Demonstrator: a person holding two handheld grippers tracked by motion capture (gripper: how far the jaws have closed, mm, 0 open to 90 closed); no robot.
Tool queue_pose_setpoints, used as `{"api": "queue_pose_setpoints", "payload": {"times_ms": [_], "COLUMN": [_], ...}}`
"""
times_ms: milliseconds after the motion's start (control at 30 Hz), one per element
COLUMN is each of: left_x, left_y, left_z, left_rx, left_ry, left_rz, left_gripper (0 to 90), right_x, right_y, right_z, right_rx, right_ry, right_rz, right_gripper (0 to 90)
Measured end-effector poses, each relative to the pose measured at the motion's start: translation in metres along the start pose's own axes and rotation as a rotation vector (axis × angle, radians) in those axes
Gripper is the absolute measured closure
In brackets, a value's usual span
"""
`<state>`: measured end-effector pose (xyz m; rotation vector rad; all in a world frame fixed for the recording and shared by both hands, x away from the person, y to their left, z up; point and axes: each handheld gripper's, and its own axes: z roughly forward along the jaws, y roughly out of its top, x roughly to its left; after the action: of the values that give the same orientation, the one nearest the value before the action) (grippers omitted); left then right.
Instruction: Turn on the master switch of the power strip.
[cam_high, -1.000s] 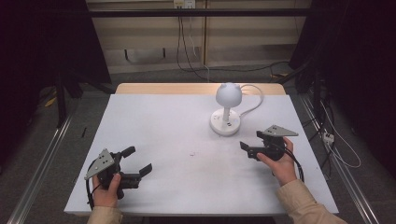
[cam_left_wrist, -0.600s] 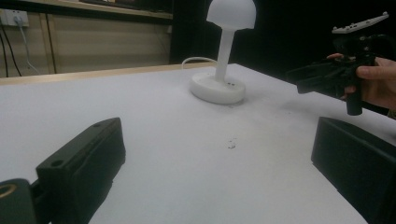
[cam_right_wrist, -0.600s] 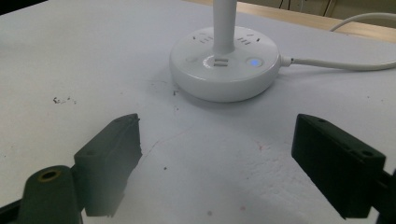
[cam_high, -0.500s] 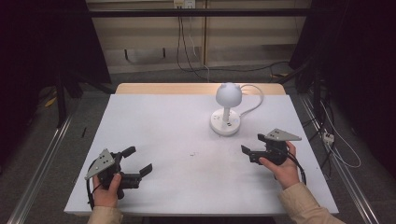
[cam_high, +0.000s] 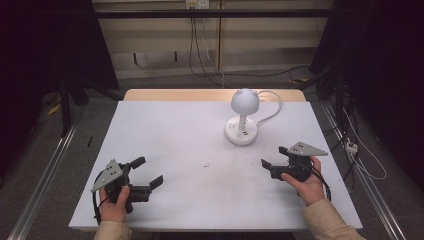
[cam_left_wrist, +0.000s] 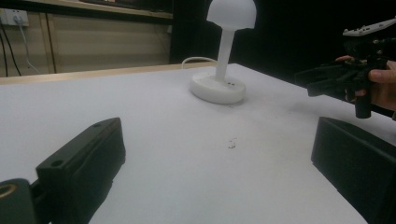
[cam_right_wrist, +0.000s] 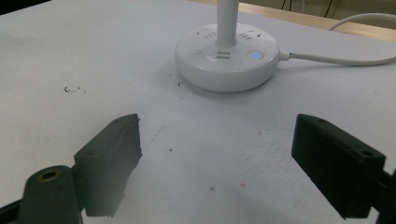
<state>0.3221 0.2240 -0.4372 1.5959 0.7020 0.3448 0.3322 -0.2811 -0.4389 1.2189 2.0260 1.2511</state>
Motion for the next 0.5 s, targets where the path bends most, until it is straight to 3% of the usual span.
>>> {"api": "queue_pose_setpoints", "payload": {"times_ms": [500], "left_x": [-0.001], "left_y": [0.0], "left_z": [0.001], "left_rx": [0.0], "left_ry": [-0.001], "left_rz": [0.003], "left_gripper": [2.5], "right_x": [0.0], "right_y": [-0.013], "right_z": [-0.015], "right_rx": [-0.015], "right_ry": [0.007], "right_rz": [0.023], "right_gripper": [15.8]}}
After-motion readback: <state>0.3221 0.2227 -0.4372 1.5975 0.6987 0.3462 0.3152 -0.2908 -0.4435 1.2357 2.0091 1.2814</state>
